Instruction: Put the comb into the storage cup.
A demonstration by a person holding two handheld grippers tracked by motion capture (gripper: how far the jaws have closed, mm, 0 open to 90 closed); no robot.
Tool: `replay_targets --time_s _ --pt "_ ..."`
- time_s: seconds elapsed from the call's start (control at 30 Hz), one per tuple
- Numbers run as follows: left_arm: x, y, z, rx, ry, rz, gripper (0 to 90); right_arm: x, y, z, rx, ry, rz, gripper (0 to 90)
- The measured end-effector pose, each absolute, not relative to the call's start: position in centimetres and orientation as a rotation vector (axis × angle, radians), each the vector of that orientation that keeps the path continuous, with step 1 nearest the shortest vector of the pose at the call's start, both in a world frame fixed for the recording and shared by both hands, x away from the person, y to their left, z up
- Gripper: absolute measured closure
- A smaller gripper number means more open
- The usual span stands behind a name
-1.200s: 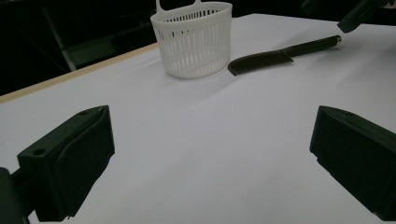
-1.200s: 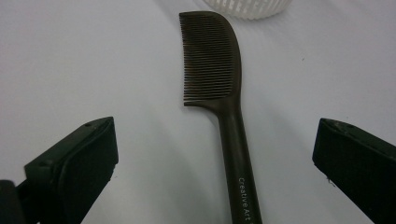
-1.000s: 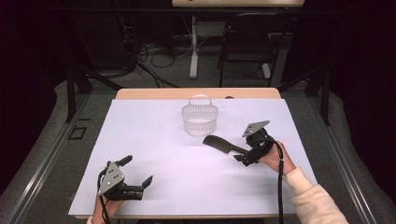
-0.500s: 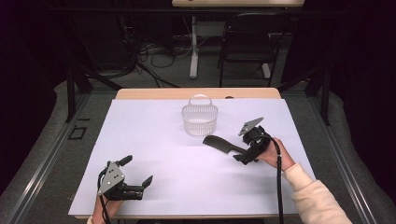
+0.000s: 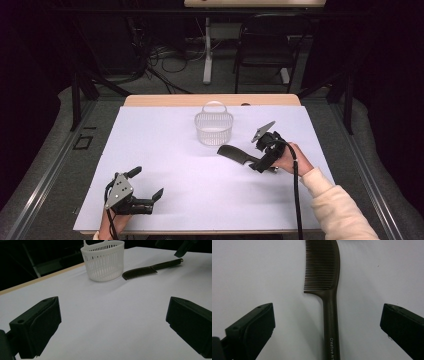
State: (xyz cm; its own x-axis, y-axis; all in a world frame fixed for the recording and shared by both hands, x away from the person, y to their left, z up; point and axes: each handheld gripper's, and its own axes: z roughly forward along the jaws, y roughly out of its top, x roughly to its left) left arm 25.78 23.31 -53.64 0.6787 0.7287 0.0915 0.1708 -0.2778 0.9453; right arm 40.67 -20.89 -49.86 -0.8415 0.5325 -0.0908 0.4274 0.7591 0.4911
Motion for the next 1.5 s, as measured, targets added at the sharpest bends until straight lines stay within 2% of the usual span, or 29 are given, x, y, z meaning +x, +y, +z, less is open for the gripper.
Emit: replay_targets --time_s 0.27,0.47,0.63,0.7,0.73,0.83,0.87,0.97,1.0,1.5 --pt "25.8 23.3 -53.6 1.807 0.714 0.640 0.0 41.1 -20.9 -50.0 0.743 2.736 0.649 0.0" --pt "25.8 23.2 -53.7 1.806 0.716 0.638 0.0 41.3 -20.6 -50.2 0.739 2.760 0.584 4.5" --pt "25.8 23.2 -53.7 1.808 0.716 0.638 0.0 41.5 -20.2 -50.1 0.717 2.770 0.567 14.9" --pt "25.8 23.2 -53.7 1.808 0.715 0.639 0.0 41.6 -20.1 -50.0 0.708 2.771 0.562 15.8" --pt "25.8 23.2 -53.7 1.807 0.718 0.640 0.0 41.6 -19.9 -50.0 0.704 2.769 0.547 24.0" --pt "25.8 23.2 -53.7 1.807 0.717 0.642 0.0 41.7 -19.7 -50.1 0.683 2.775 0.536 28.8" --pt "25.8 23.2 -53.7 1.806 0.718 0.641 0.0 41.8 -19.5 -50.1 0.678 2.784 0.505 33.9" --pt "25.8 23.2 -53.7 1.808 0.716 0.640 0.0 41.8 -19.3 -50.2 0.685 2.793 0.496 37.0" --pt "25.8 23.2 -53.7 1.808 0.717 0.640 0.0 42.0 -19.2 -50.4 0.688 2.799 0.461 41.6" --pt "25.8 23.2 -53.7 1.810 0.717 0.636 0.0 42.8 -17.9 -51.7 0.696 2.839 0.285 62.9"
